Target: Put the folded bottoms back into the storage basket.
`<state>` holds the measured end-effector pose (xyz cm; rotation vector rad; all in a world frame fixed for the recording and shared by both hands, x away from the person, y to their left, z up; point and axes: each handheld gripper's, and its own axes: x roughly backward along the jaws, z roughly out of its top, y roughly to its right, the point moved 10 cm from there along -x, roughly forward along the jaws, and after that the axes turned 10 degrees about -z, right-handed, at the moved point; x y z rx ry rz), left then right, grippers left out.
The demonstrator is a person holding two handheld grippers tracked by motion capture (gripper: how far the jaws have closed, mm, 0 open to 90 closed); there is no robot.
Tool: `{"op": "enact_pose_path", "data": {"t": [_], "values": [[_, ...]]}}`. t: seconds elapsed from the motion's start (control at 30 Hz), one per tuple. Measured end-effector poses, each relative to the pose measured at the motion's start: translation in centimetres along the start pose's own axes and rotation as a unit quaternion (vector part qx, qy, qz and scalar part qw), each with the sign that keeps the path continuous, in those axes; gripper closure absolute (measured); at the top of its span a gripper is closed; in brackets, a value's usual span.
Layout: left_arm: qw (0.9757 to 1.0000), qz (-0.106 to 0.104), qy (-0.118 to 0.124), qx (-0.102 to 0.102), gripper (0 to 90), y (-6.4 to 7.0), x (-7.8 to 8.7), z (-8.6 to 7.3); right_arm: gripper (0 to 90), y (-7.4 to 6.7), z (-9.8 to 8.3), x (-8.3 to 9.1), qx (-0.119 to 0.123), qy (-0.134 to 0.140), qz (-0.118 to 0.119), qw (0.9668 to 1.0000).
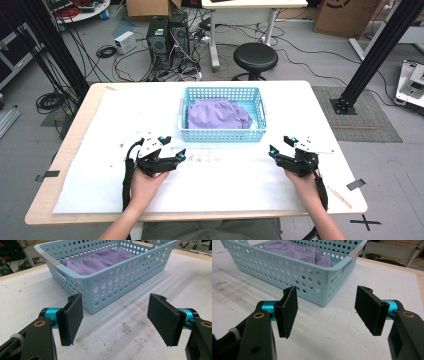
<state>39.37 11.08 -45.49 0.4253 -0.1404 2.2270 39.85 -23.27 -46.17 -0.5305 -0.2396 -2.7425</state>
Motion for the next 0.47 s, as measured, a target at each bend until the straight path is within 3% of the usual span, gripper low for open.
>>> {"op": "enact_pose_path", "data": {"t": [0.47], "values": [[0.9999,0.006,-0.006,0.007,28.9,-0.45,-0.03,-0.44,35.3,0.20,-0.21,-0.32,-0.001,-0.005,0.001,1.0000]]}}
